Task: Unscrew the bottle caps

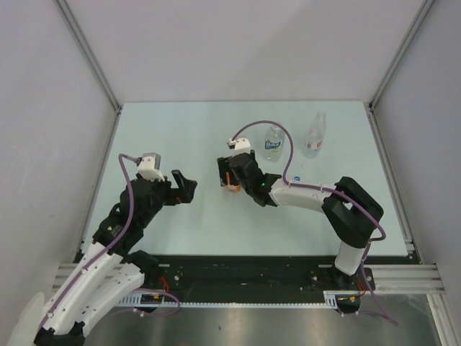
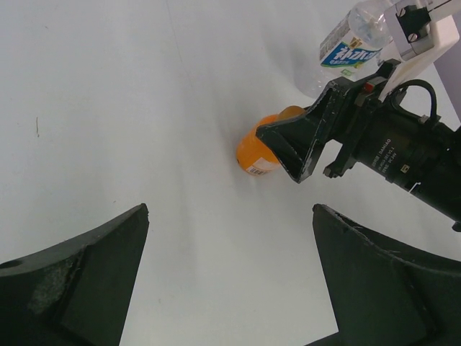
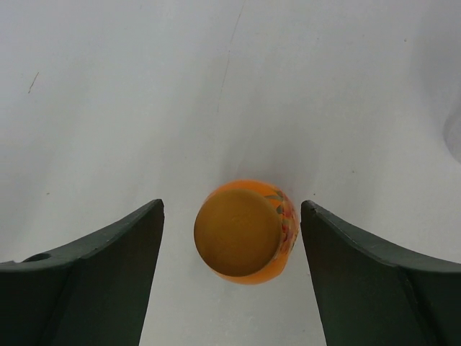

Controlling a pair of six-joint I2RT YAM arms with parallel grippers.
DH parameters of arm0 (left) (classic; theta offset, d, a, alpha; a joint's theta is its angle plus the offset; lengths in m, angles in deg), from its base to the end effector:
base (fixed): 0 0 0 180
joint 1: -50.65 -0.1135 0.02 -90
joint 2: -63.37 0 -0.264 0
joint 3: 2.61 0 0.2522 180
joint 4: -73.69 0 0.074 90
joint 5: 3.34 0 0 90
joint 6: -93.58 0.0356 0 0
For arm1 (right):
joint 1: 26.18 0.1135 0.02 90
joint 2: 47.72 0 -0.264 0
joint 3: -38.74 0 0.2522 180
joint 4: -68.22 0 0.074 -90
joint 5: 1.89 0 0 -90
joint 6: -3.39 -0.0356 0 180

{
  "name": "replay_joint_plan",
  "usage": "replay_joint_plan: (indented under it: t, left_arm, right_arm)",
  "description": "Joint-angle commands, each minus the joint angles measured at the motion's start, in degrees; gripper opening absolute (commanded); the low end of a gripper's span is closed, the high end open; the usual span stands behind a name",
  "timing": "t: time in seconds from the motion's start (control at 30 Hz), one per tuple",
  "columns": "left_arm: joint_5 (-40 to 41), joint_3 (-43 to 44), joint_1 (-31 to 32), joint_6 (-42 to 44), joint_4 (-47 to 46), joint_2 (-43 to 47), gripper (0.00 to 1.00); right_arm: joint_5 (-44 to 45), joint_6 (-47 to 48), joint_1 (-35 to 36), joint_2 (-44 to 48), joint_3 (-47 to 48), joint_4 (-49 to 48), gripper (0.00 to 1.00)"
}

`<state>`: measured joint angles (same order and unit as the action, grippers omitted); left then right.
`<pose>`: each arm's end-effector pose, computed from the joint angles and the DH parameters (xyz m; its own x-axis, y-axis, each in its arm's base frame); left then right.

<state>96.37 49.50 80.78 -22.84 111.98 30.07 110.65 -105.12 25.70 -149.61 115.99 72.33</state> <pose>0.1249 -0.0655 0.3034 -0.4173 -0.2649 -0.8693 0.1916 0.9094 -0.3691 0.2560 0.3042 0.2153 -0.4464 -0.0939 -0.8899 -0.3980 0.9115 0.1035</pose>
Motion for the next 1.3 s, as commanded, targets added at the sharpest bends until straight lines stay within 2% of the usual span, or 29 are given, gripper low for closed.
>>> replay_joint_plan:
  t: [0.0, 0.03, 0.07, 0.13, 0.17, 0.23, 0.27, 0.33, 0.37, 0.53, 0.67, 0.8, 1.0, 1.17, 1.2, 1.27]
  left_arm:
    - [-1.45, -0.47, -0.51, 0.13, -1.95, -0.45, 1.00]
    - [-1.45, -0.64, -0.42, -0.04, -1.95, -0.45, 1.00]
    - [-1.45, -0.73, -0.51, -0.30, -1.95, -0.45, 1.00]
    - [-1.54, -1.17, -0.51, -0.74, -2.12, -0.28, 1.00]
    - [-1.63, -1.26, -0.51, -0.74, -2.21, -0.28, 1.00]
    - [-1.63, -1.43, -0.51, -0.74, -2.12, -0.27, 1.00]
    - [-1.63, -1.26, -0.42, -0.66, -2.30, -0.28, 1.00]
    - [-1.45, -1.17, -0.51, -0.22, -2.39, -0.36, 1.00]
    - [-1.45, -0.91, -0.42, 0.04, -2.47, -0.36, 1.00]
    - [-5.31, -0.38, -0.42, 2.85, -5.63, -0.19, 1.00]
    - [-13.57, -2.83, -0.42, 4.44, -16.41, 0.60, 1.00]
    - [-26.55, -2.66, -0.34, 4.27, -23.73, -1.32, 1.00]
    - [-36.86, -1.61, -0.42, 0.67, -35.06, -5.80, 1.00]
    - [-53.88, -2.93, 0.10, -5.57, -52.44, -9.23, 1.00]
    - [-54.62, -2.32, 0.80, -4.88, -52.57, -9.59, 1.00]
    - [-55.07, -0.04, 1.68, -2.78, -48.81, -10.90, 1.00]
  right_arm:
    - [0.31, -0.66, -0.29, -0.51, 2.00, -0.37, 0.77]
    - [0.39, -0.57, -0.29, -0.68, 2.00, 0.15, 0.75]
    - [0.39, -0.40, -0.37, -0.68, 2.00, 0.33, 0.67]
    - [0.48, -0.48, -0.46, -0.60, 2.00, 1.03, 0.58]
    - [0.66, -0.48, -0.46, -0.42, 2.00, 1.21, 0.48]
    - [1.27, -0.31, -0.46, 0.37, 2.00, 1.91, 0.40]
    - [1.45, -0.13, -0.37, 0.81, 1.91, 2.18, 0.32]
    - [2.06, -0.04, -0.20, 2.04, 1.91, 2.96, 0.25]
    - [2.50, -0.04, -0.02, 4.13, 1.91, 3.32, 0.17]
    - [5.05, 0.66, 2.43, 13.80, 1.82, 7.62, 0.00]
    - [1.73, -2.05, 2.97, 23.29, 0.42, 9.39, 0.00]
    - [-5.57, -7.33, 1.65, 33.39, -1.95, 11.58, 0.00]
    - [-12.08, -12.96, 0.33, 40.88, -3.98, 14.56, 0.00]
    - [-21.12, -17.34, -2.04, 45.72, -4.07, 17.73, 0.00]
    - [-26.36, -18.14, -3.52, 46.33, -4.16, 18.17, 0.00]
    - [-29.91, -19.55, -4.85, 47.82, -5.21, 18.26, 0.00]
